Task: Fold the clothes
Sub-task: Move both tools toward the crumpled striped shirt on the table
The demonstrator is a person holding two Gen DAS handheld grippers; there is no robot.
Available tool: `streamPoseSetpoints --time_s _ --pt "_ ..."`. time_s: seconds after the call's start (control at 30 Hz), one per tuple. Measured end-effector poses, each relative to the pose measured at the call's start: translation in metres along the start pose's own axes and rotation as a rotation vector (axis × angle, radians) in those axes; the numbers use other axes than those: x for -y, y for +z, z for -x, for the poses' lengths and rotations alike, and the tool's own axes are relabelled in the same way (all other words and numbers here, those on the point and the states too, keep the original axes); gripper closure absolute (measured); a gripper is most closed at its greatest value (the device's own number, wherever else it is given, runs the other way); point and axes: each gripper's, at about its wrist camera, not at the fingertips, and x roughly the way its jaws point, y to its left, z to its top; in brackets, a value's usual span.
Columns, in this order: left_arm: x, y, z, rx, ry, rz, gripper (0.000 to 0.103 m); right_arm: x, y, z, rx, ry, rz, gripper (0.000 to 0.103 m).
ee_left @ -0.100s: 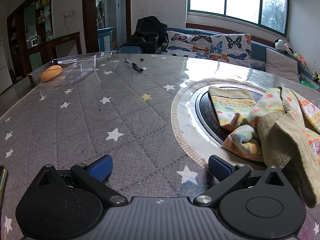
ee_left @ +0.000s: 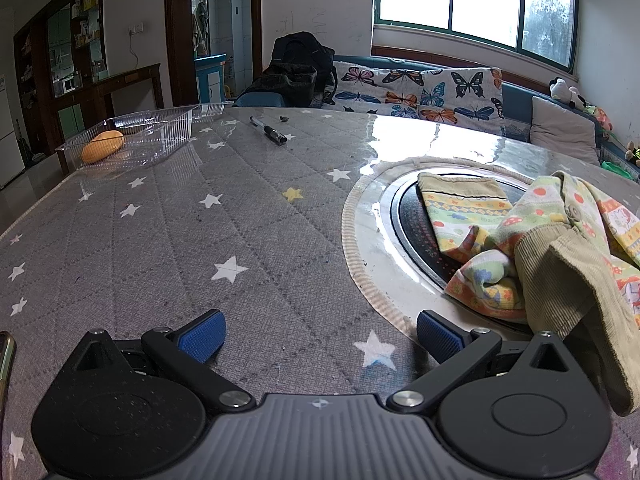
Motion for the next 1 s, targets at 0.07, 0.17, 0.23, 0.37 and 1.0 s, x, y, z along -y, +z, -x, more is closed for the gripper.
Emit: streamPoseSetpoints --time_s 0.07,0.17,0.23,0.37,1.0 --pt "0.0 0.0 0.0 -0.001 0.001 -0.002 0.0 0.0 0.0 0.002 -0.003 0.015 0.012 0.0" --pt "0.0 0.0 0.001 -0.001 0.002 -0.004 0.0 0.001 -0.001 0.004 -0.008 0.036 0.031 0.0" --pt "0.0 0.0 0.001 -0.003 0.001 -0.005 0.0 0.001 -0.001 0.006 -0.011 0.051 0.043 0.0" --pt "0.002 -0.002 0.005 -0.011 -0.006 -0.004 0.0 0.001 -0.001 0.009 -0.017 0.08 0.068 0.0" --pt "0.028 -0.019 0.046 -0.039 -0.084 -0.02 0.0 -0.021 -0.027 0.053 -0.026 0.277 0.272 0.0"
